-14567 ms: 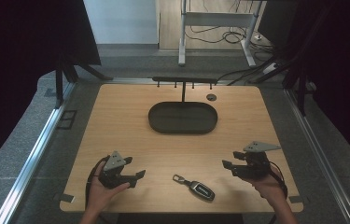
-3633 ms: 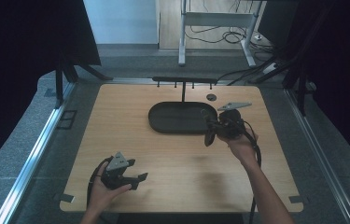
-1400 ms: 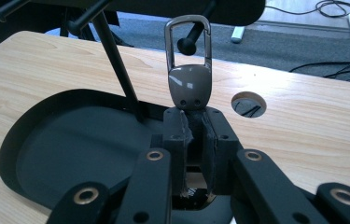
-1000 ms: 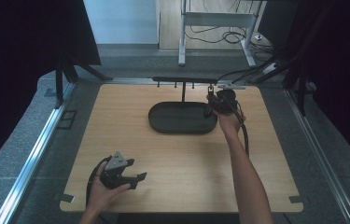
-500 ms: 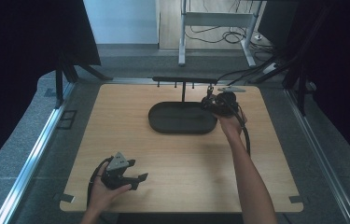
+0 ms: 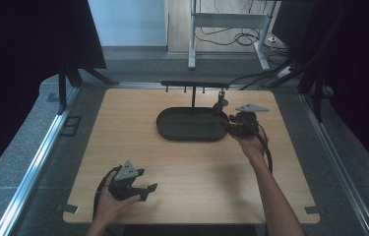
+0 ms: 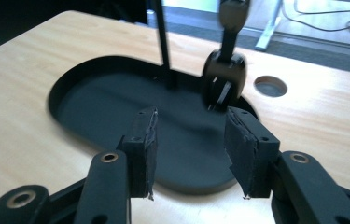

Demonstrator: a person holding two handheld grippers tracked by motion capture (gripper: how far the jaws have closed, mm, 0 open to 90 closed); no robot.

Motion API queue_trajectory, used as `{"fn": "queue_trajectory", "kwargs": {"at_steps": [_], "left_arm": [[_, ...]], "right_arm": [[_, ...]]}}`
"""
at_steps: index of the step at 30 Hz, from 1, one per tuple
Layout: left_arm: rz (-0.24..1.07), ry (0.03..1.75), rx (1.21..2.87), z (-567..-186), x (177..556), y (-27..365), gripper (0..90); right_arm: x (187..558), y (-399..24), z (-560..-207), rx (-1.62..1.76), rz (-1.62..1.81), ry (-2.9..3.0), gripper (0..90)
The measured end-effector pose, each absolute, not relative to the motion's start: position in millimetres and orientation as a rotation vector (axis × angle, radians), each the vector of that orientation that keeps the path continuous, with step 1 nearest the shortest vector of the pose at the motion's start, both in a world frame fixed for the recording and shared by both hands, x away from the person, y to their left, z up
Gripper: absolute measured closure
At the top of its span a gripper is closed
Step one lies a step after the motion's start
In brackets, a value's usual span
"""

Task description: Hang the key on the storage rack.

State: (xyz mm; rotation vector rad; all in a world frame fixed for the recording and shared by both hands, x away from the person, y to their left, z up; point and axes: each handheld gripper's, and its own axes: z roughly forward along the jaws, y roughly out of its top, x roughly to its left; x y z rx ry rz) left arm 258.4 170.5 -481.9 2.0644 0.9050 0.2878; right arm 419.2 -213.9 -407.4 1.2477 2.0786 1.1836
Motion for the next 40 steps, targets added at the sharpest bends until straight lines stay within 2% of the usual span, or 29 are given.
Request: {"fn": "queue_trajectory", "kwargs": {"at_steps": [12, 23, 40], "left_arm": [[0.290, 0.905, 2.069, -482.0, 258.0, 169.5, 25.6], [0.286, 0.889, 2.070, -479.6, 256.0, 165.9, 25.6], [0.292, 0.883, 2.076, -479.7, 256.3, 165.8, 25.6]], "right_arm": [[367.3, -219.6, -416.8, 1.161, 1.274, 2.147, 53.6], [315.4, -228.1, -451.0, 1.129, 1.323, 2.182, 52.6], [300.0, -239.3, -474.2, 1.161, 1.258, 2.230, 49.8]]}}
